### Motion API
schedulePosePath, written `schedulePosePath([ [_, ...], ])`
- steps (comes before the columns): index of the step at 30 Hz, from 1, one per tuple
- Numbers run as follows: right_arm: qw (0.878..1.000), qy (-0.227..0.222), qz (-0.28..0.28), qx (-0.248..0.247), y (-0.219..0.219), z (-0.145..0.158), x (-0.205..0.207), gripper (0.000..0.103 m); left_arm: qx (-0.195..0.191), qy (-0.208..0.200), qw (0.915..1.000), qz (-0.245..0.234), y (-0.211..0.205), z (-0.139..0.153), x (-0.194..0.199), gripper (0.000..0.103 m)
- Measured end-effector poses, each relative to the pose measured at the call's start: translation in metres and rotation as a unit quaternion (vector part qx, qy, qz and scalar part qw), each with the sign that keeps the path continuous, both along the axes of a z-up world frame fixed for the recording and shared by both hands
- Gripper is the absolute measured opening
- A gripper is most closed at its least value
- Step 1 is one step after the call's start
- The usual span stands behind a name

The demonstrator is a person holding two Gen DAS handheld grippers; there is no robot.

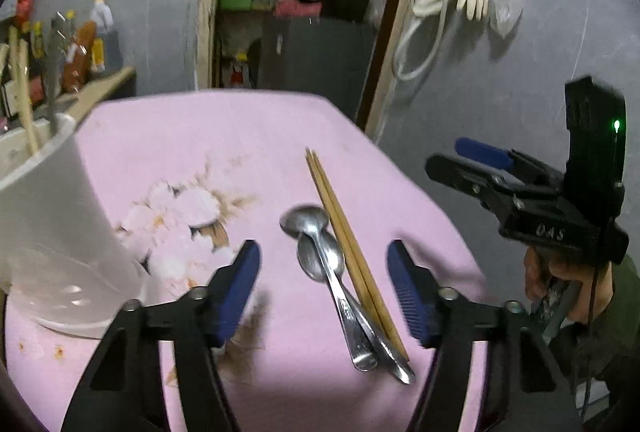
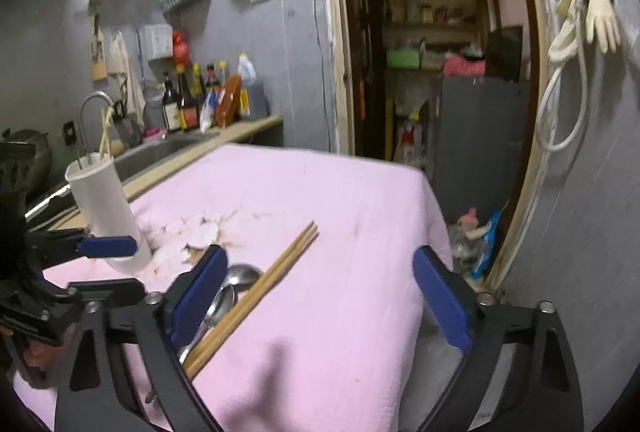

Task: Organize utensils
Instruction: 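Move both grippers back over the spoons and chopsticks, then close the left gripper on a metal spoon while the right gripper grasps a chopstick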

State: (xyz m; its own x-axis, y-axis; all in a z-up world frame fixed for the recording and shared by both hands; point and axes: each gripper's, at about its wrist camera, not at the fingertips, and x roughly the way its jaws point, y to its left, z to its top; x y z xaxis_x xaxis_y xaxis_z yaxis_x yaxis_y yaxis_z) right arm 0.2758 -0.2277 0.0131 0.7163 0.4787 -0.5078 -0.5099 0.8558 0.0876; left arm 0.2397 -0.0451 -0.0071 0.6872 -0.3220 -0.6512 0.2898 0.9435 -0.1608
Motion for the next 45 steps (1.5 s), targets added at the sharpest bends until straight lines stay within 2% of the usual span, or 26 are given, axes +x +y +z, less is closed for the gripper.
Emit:
schedulePosePath([
  [3,0.999,0.043,0.012,-0.002,0.003,-0.009,0.012,0.071,0.007,0.038,0.9992,0.001,-0.001,-0.011,0.014,0.035],
  [7,0.996,0.087,0.025,0.001,0.008,-0.018,0.023,0.057,-0.004,0.074,0.9973,0.004,0.002,-0.022,0.027,0.034],
  [10,0.994,0.109,0.030,-0.005,0.012,-0.024,0.028,0.051,-0.012,0.089,0.9960,0.002,0.003,-0.028,0.036,0.034],
  [14,0.992,0.124,0.032,-0.016,0.019,-0.029,0.036,0.049,-0.013,0.108,0.9940,0.011,0.005,-0.033,0.050,0.031],
  [16,0.991,0.126,0.032,-0.022,0.022,-0.030,0.038,0.049,-0.013,0.119,0.9928,0.010,0.004,-0.032,0.057,0.018],
  [21,0.989,0.138,0.037,-0.029,0.031,-0.034,0.045,0.049,-0.030,0.124,0.9916,0.018,0.009,-0.031,0.061,0.007],
  [27,0.987,0.150,0.043,-0.039,0.041,-0.038,0.051,0.048,-0.048,0.131,0.9896,0.035,0.022,-0.028,0.057,0.005],
  [34,0.984,0.160,0.034,-0.073,0.051,-0.043,0.057,0.031,-0.038,0.139,0.9881,0.053,0.026,-0.024,0.046,0.005],
  [38,0.980,0.189,0.034,-0.046,0.051,-0.044,0.065,0.030,-0.036,0.142,0.9878,0.052,0.023,-0.023,0.043,0.005],
  [45,0.977,0.202,0.024,-0.067,0.066,-0.046,0.073,0.023,-0.046,0.159,0.9851,0.046,0.023,-0.026,0.050,0.005],
])
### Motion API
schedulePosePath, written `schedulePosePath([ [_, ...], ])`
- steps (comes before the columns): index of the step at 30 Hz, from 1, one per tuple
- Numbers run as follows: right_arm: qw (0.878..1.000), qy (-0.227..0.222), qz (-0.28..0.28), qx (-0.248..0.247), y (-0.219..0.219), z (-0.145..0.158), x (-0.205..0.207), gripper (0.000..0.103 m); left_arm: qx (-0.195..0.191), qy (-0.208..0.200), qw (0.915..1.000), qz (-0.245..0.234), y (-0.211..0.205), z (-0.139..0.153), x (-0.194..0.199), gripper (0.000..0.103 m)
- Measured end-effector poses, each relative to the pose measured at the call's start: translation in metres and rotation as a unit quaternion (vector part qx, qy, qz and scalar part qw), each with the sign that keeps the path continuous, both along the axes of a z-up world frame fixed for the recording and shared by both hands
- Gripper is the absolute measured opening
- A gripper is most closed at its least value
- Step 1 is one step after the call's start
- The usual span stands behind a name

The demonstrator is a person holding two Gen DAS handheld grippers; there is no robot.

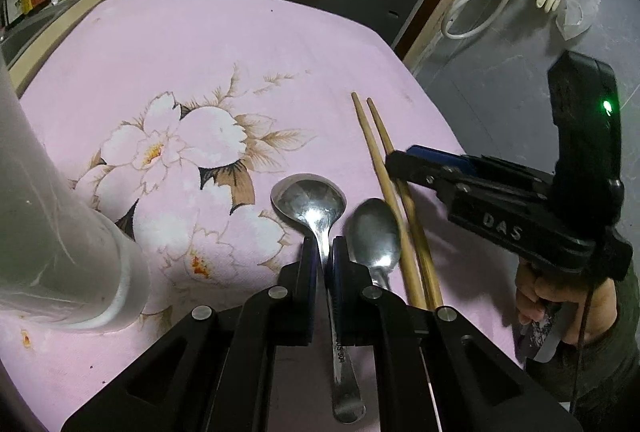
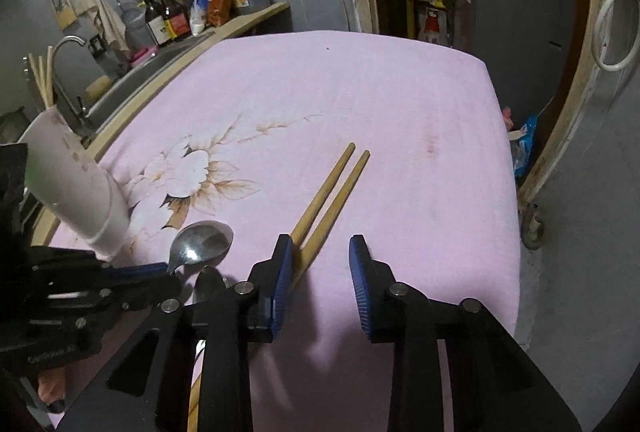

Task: Organize utensils
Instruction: 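Close the left gripper on a metal spoon while the right gripper grasps a chopstick, then lift the spoon with the left gripper while the right gripper lifts the chopstick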

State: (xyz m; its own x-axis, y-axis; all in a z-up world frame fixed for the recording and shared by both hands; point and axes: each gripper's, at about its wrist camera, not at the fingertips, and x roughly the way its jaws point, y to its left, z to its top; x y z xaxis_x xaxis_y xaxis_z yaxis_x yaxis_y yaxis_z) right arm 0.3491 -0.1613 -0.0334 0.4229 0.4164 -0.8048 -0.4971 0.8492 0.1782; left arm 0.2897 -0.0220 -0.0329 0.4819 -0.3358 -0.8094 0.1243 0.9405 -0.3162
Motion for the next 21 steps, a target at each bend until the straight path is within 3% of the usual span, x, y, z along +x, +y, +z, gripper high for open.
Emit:
schedulePosePath([
  [8,0.999,0.047,-0.003,-0.017,0.012,-0.003,0.016,0.023,-0.016,0.019,0.9997,-0.007,0.003,-0.002,0.003,0.005],
  [10,0.998,0.057,-0.007,-0.014,0.011,-0.002,0.015,0.016,-0.021,0.019,0.9996,-0.008,0.004,-0.001,0.000,0.004],
  [13,0.996,0.080,-0.017,0.019,0.001,0.001,0.009,0.008,-0.023,0.014,0.9996,-0.008,0.003,0.002,-0.006,0.002],
  [17,0.993,0.094,-0.035,0.065,-0.015,0.002,-0.007,0.004,-0.027,0.003,0.9996,-0.008,0.006,0.007,-0.018,0.002],
  [21,0.992,0.067,-0.046,0.096,-0.031,0.013,-0.034,0.004,-0.033,-0.027,0.9990,-0.011,0.008,0.018,-0.035,0.000],
])
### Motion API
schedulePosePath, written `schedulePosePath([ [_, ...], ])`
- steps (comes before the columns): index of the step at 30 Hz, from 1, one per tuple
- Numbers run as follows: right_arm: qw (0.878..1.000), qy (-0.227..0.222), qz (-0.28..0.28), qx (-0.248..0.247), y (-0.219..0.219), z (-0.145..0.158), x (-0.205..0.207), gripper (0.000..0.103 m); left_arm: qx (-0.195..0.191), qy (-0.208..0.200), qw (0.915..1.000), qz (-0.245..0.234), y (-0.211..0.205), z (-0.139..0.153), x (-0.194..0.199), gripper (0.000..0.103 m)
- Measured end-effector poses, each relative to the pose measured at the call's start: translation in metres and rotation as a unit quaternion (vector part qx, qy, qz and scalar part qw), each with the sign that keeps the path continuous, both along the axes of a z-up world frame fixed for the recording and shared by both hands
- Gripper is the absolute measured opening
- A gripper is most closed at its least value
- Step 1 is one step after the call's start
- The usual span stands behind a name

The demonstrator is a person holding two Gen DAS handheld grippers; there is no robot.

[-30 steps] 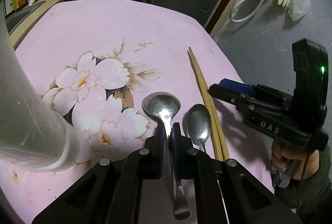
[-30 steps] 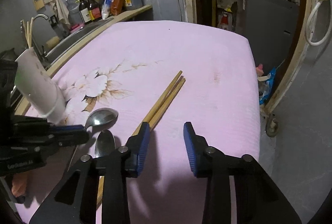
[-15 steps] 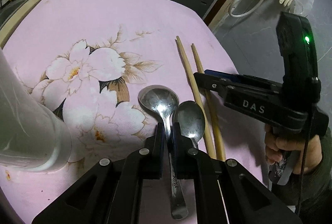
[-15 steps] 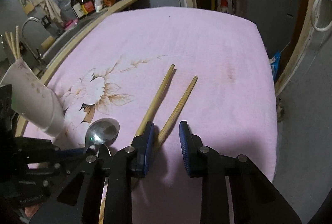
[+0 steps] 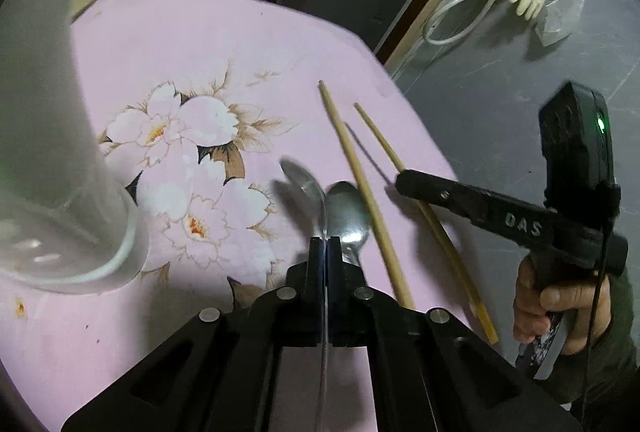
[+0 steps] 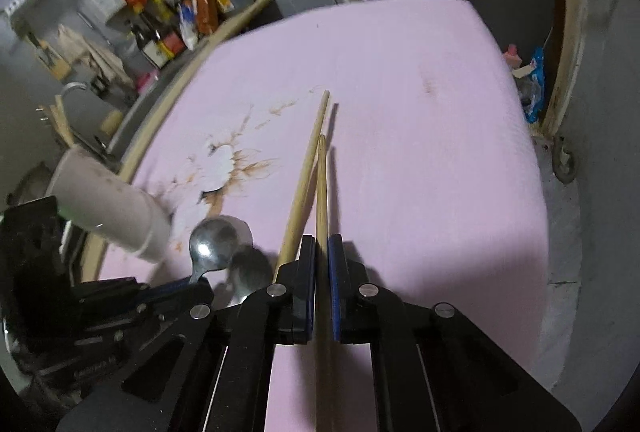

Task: Organize utensils
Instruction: 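Lift the spoon with the left gripper while the right gripper lifts the chopstick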

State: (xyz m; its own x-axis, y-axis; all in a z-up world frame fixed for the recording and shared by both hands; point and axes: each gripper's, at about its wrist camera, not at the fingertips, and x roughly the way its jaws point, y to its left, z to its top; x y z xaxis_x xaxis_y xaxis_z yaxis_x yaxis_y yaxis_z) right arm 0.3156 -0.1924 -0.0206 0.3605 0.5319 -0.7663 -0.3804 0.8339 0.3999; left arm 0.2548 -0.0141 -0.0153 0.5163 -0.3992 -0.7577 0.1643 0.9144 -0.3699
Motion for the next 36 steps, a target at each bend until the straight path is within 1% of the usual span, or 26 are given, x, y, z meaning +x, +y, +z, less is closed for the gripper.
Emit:
schedulePosePath([
  [1,1.000,-0.016,-0.004,0.002,-0.002,0.004,-0.008,0.004,0.000,-0.007,1.0000,-0.001,0.000,0.002,-0.004,0.000],
  [4,0.997,-0.075,-0.015,0.009,-0.009,0.019,-0.033,0.004,0.005,-0.051,0.9986,-0.006,-0.001,0.013,-0.018,0.000],
  [5,0.995,-0.100,-0.018,0.006,-0.009,0.025,-0.043,0.004,0.008,-0.060,0.9981,-0.006,-0.002,0.014,-0.021,0.000],
  [7,0.987,-0.156,-0.024,0.002,-0.006,0.036,-0.060,0.004,0.013,-0.088,0.9961,-0.005,-0.003,0.022,-0.030,0.000],
  [8,0.982,-0.189,-0.028,-0.001,-0.004,0.042,-0.070,0.004,0.012,-0.101,0.9948,-0.006,-0.004,0.025,-0.033,0.000],
  [10,0.970,-0.240,-0.034,-0.001,-0.001,0.053,-0.088,0.004,0.010,-0.138,0.9903,-0.008,-0.004,0.035,-0.042,0.000],
  [14,0.944,-0.325,-0.044,0.016,0.002,0.076,-0.112,0.004,-0.002,-0.216,0.9763,-0.004,-0.004,0.057,-0.058,0.000],
  [15,0.938,-0.344,-0.047,0.022,0.003,0.082,-0.115,0.004,-0.007,-0.238,0.9712,0.000,-0.001,0.065,-0.063,0.000],
  [17,0.926,-0.372,-0.052,0.039,0.008,0.092,-0.119,0.004,-0.012,-0.266,0.9638,0.005,0.001,0.075,-0.068,0.000],
  [18,0.917,-0.392,-0.055,0.049,0.012,0.098,-0.123,0.004,-0.012,-0.287,0.9579,0.010,0.005,0.083,-0.071,0.000],
  [20,0.904,-0.418,-0.058,0.069,0.018,0.108,-0.127,0.004,-0.011,-0.311,0.9501,0.018,0.009,0.090,-0.078,0.000],
  [23,0.891,-0.440,-0.054,0.102,0.029,0.122,-0.126,0.004,-0.017,-0.342,0.9389,0.034,0.024,0.108,-0.083,0.000],
  [26,0.882,-0.451,-0.044,0.129,0.048,0.134,-0.122,0.004,-0.019,-0.364,0.9300,0.050,0.041,0.121,-0.085,0.000],
  [30,0.870,-0.466,-0.030,0.156,0.076,0.148,-0.116,0.004,-0.016,-0.391,0.9177,0.070,0.079,0.138,-0.084,0.000],
  [35,0.853,-0.486,-0.036,0.189,0.114,0.158,-0.108,0.004,-0.012,-0.406,0.9099,0.083,0.130,0.149,-0.077,0.000],
  [36,0.851,-0.486,-0.038,0.195,0.121,0.159,-0.105,0.004,-0.013,-0.410,0.9083,0.084,0.138,0.150,-0.075,0.000],
])
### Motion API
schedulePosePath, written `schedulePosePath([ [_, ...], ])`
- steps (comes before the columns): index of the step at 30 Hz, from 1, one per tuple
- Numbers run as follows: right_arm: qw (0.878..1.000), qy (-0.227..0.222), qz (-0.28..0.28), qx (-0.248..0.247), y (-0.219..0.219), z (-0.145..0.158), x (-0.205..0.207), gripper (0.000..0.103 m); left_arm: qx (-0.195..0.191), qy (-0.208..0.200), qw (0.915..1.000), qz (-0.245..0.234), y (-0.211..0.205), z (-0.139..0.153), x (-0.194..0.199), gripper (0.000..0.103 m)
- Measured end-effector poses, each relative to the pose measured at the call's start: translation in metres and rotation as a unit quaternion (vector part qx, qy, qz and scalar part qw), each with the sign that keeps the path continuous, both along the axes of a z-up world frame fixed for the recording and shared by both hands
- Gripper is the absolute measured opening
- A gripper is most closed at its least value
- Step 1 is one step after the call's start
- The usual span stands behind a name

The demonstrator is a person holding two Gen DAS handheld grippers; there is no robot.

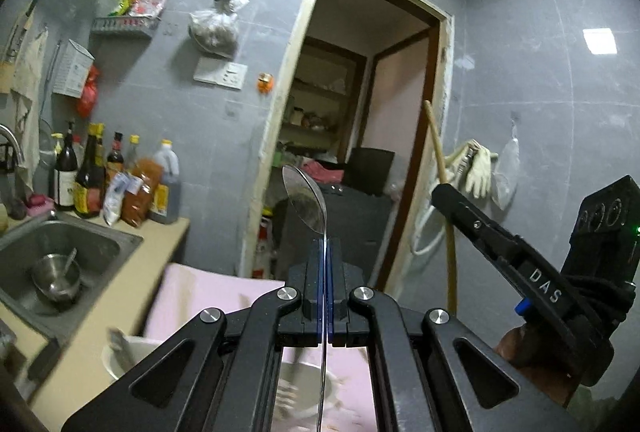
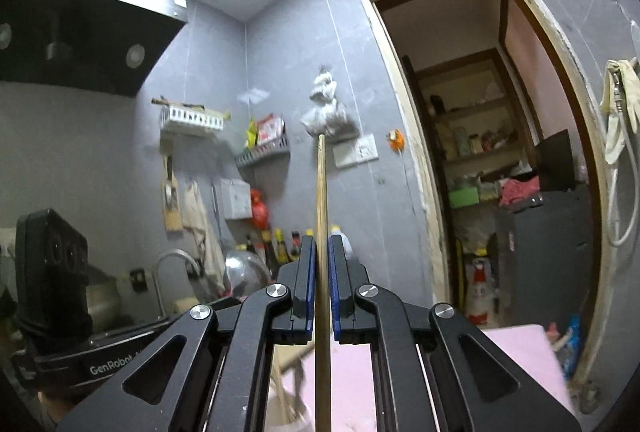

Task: Organize utensils
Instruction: 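Lift the spoon with the left gripper while the right gripper lifts the chopstick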

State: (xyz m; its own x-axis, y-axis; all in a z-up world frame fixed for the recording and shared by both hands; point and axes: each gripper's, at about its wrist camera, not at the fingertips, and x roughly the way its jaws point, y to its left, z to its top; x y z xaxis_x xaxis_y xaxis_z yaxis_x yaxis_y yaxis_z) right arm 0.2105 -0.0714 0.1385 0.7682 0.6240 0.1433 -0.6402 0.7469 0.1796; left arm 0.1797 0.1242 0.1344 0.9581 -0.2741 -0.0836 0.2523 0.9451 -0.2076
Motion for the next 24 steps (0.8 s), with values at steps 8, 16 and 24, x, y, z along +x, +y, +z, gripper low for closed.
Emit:
schedulePosePath([
  [8,0.998,0.017,0.006,0.056,0.034,-0.004,0.027,0.004,-0.062,-0.013,0.9976,0.027,0.082,-0.010,0.029,0.000],
  [16,0.998,0.013,-0.029,0.047,0.054,-0.025,0.038,0.004,-0.117,-0.011,0.9909,0.065,0.119,-0.038,0.044,0.000],
  [24,0.998,0.010,-0.052,0.035,0.062,-0.046,0.041,0.004,-0.123,-0.013,0.9884,0.088,0.111,-0.059,0.045,0.000],
])
